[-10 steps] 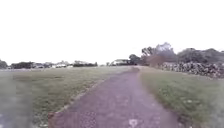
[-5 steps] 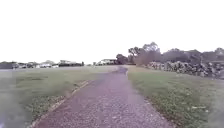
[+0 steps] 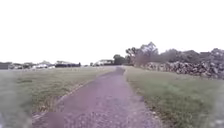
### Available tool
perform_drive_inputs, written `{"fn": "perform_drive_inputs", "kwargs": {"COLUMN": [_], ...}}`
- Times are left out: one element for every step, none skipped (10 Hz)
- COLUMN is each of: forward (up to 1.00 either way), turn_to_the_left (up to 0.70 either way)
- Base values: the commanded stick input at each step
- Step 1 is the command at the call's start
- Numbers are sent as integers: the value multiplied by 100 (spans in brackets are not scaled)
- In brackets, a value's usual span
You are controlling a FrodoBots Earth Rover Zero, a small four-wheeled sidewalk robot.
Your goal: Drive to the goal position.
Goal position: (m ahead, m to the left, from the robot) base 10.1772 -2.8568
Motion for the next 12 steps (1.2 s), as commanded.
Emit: {"fn": "perform_drive_inputs", "kwargs": {"forward": [85, 85, 85, 85, 85, 85, 85, 85, 85, 85, 85, 85], "turn_to_the_left": [0, 0, 0, 0, 0, 0, 0, 0, 34, 34, 20, 3]}}
